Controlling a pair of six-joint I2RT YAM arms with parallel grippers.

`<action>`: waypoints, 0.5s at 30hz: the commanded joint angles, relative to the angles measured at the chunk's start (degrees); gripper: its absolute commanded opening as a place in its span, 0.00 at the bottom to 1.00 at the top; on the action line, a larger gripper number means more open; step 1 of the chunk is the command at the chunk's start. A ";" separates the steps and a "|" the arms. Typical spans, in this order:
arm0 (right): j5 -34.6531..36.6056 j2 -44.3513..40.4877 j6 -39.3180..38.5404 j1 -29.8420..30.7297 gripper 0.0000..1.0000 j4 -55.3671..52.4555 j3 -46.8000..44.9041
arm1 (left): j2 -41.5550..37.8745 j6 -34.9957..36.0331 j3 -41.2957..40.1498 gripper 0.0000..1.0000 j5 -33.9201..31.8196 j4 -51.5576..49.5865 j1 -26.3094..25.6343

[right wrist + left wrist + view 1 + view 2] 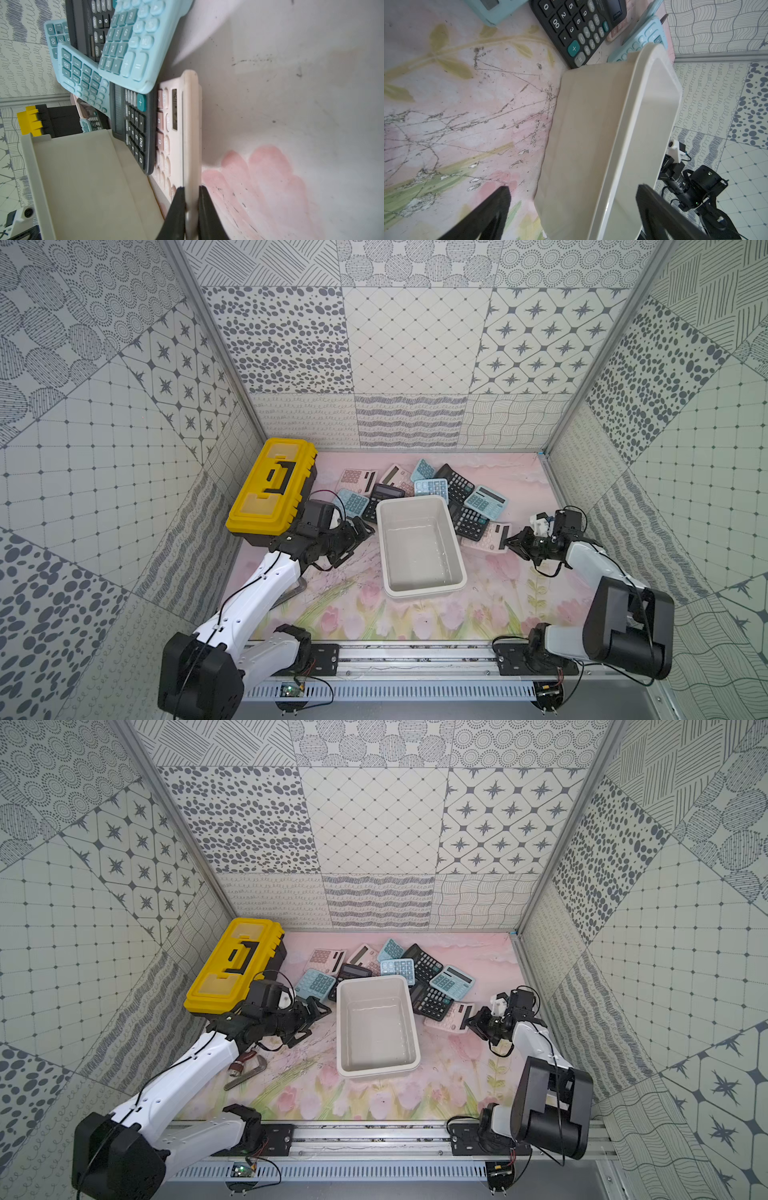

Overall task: Put the calculator in the storage box
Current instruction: Pick up the calculator from the center of the board.

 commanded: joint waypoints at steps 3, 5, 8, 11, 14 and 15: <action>-0.23 -1.84 -1.33 -0.14 0.04 -0.76 -0.30 | -0.70 1.20 -0.48 1.00 1.35 1.53 0.53; -0.70 -1.35 -1.21 -0.08 0.03 -0.12 -1.17 | -0.89 1.10 -0.79 1.00 1.42 1.66 0.57; -0.69 -1.46 -0.68 -0.11 0.03 0.60 -1.97 | -1.32 1.15 -0.97 1.00 1.41 1.53 0.52; -0.37 -1.45 0.15 -0.14 0.03 1.57 -2.78 | -1.59 1.20 -1.02 1.00 1.35 1.49 0.55; -1.10 -0.22 1.48 -0.16 0.09 3.97 -4.42 | -1.61 1.01 -1.08 1.00 1.35 1.77 0.52; -1.27 0.45 1.76 -0.15 0.15 4.64 -4.79 | -1.65 0.90 -1.16 1.00 1.35 1.89 0.50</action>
